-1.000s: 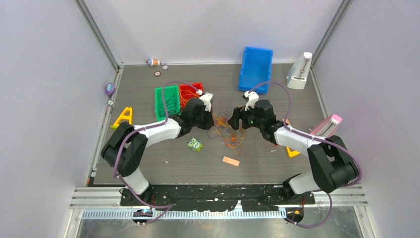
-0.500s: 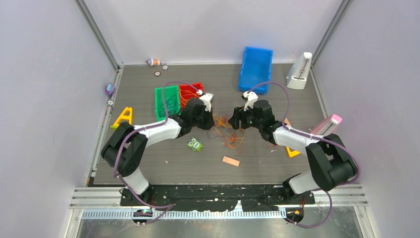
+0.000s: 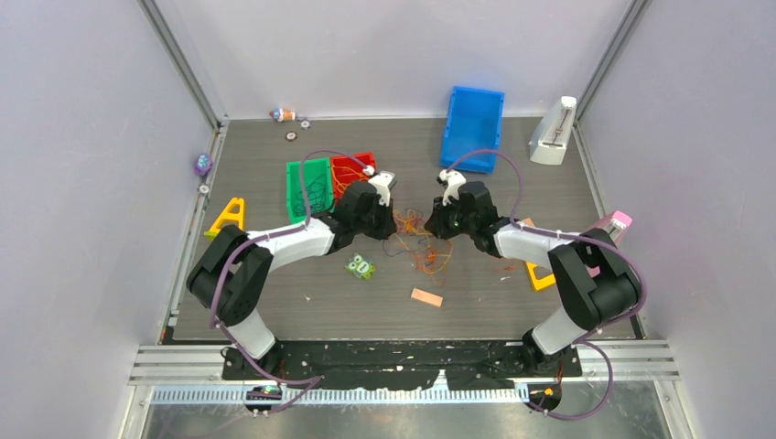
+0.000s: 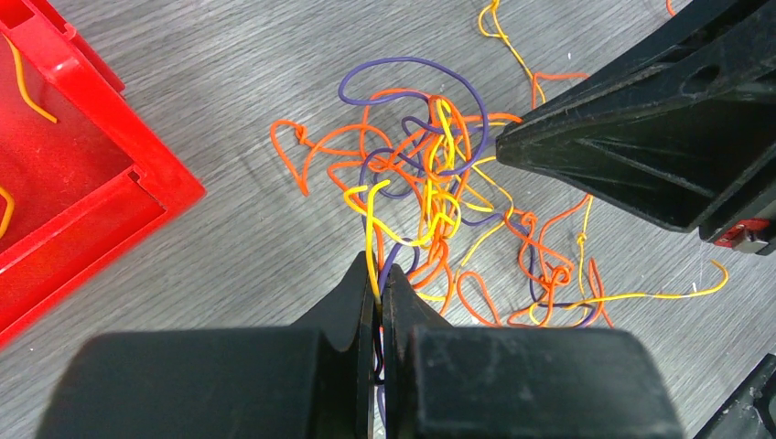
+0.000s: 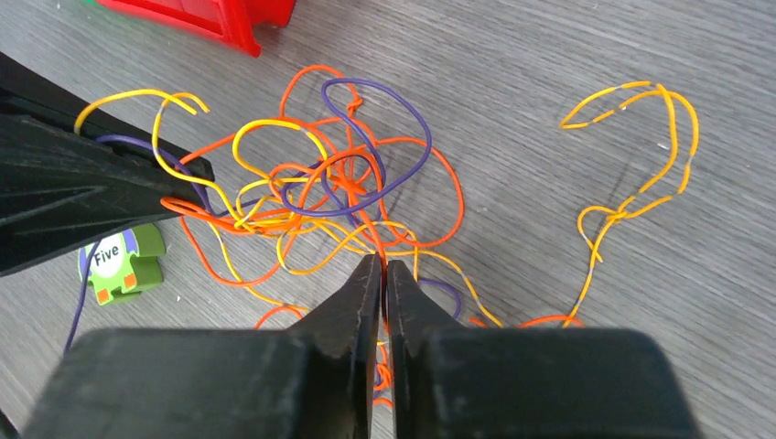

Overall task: Untangle the cables
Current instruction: Untie the cable.

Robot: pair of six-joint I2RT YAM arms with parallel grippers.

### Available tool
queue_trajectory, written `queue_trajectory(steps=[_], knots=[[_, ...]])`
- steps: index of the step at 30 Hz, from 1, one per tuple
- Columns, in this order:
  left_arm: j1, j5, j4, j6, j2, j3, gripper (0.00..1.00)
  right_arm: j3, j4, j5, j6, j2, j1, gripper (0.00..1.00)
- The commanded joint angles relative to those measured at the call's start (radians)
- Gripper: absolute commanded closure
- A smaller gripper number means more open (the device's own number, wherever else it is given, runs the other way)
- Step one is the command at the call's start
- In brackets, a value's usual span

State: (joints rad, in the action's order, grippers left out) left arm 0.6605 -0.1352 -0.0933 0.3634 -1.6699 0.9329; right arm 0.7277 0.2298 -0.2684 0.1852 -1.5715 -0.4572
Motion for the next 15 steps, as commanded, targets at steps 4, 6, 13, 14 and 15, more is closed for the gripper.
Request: queue_trajectory(steps=[4, 6, 13, 14, 15], knots=[[-0.002, 0.050, -0.015, 0.022, 0.010, 0.028, 1.00, -0.029, 0.050, 0.204, 0.036, 0.150, -0.003, 0.94], [-0.001, 0.088, -0.018, 0.029, 0.028, 0.010, 1.00, -0.109, 0.099, 0.325, 0.051, 0.233, -0.003, 0.94], [-0.028, 0.279, -0.037, 0.098, 0.097, -0.067, 1.00, -0.277, 0.081, 0.937, 0.193, 0.529, 0.016, 0.94], [-0.043, 0.289, -0.038, 0.117, 0.109, -0.079, 1.00, -0.304, 0.062, 0.961, 0.211, 0.556, 0.022, 0.95], [-0.059, 0.289, -0.048, 0.135, 0.118, -0.093, 1.00, -0.319, 0.053, 1.008, 0.244, 0.609, 0.033, 0.94]])
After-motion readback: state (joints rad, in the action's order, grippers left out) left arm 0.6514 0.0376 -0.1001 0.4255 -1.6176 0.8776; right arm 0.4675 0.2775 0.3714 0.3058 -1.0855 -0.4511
